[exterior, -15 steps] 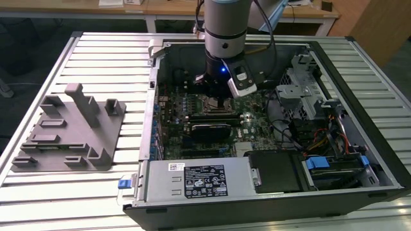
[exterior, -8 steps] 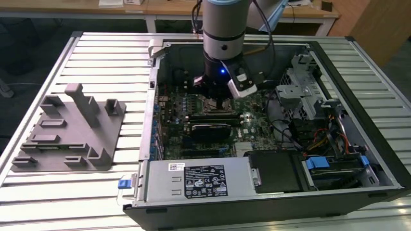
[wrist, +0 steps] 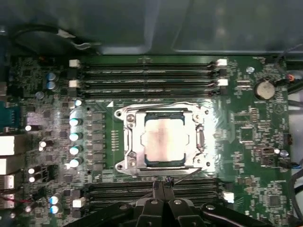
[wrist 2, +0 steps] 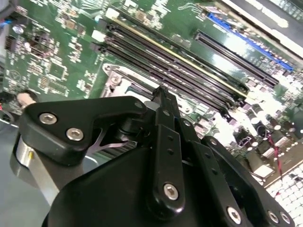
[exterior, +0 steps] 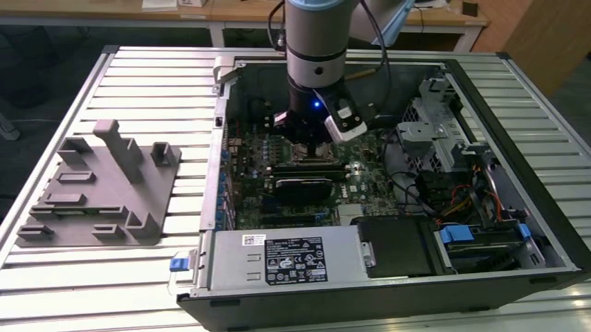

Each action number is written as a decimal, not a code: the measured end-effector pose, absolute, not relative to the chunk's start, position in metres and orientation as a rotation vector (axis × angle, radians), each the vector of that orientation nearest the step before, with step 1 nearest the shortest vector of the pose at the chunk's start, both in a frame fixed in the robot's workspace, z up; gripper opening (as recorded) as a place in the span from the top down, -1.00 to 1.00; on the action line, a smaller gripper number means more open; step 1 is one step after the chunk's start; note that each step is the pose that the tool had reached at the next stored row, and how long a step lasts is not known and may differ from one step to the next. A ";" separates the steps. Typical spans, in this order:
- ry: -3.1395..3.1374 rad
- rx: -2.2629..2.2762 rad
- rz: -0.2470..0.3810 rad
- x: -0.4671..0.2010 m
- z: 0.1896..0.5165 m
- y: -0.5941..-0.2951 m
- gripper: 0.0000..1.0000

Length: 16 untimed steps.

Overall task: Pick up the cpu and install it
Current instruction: 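Install the second cpu locking lever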

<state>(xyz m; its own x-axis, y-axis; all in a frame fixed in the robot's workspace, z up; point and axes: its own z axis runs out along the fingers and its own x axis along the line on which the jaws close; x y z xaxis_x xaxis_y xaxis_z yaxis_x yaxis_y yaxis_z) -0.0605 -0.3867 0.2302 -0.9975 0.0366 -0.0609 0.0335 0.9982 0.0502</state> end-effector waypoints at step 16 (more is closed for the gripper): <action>3.078 0.046 0.084 -0.082 0.215 -0.395 0.79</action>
<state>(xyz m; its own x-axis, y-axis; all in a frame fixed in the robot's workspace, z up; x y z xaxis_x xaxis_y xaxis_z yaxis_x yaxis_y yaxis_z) -0.0825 -0.3947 0.2148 -0.9977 0.0312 -0.0608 0.0278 0.9981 0.0553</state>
